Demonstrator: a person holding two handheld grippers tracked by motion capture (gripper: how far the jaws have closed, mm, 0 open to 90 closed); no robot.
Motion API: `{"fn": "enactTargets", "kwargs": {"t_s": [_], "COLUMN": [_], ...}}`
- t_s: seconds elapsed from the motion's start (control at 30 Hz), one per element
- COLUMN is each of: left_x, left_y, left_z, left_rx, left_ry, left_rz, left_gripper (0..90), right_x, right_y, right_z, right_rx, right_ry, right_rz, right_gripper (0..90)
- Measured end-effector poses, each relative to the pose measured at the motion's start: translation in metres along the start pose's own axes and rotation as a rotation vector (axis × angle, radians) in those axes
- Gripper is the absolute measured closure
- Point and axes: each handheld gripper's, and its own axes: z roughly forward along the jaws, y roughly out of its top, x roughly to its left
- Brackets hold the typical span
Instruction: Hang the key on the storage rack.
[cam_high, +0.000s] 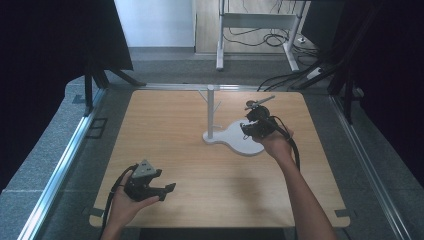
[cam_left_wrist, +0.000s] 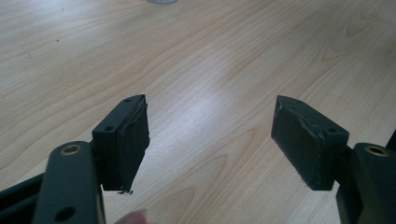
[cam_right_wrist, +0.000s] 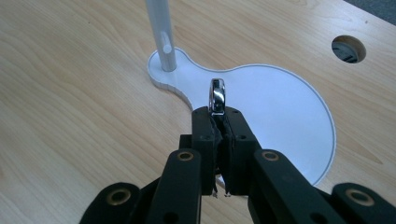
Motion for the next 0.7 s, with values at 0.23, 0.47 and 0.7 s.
{"fn": "enactTargets", "kwargs": {"t_s": [0.23, 0.47, 0.7], "left_x": [0.001, 0.002, 0.003], "left_y": [-0.001, -0.001, -0.001], "left_z": [0.0, -0.001, -0.003], "left_rx": [0.0, -0.002, -0.006], "left_ry": [0.001, 0.001, 0.0], "left_rz": [-0.004, -0.003, -0.005], "left_gripper": [28.2, 28.2, 28.2], "right_x": [0.0, 0.002, 0.003], "right_y": [0.01, 0.022, 0.031], "right_z": [0.006, 0.014, 0.024], "right_rx": [-0.009, -0.017, -0.017], "right_ry": [-0.016, -0.026, -0.039], "right_rz": [0.002, -0.003, -0.006], "right_gripper": [84.8, 84.8, 84.8]}}
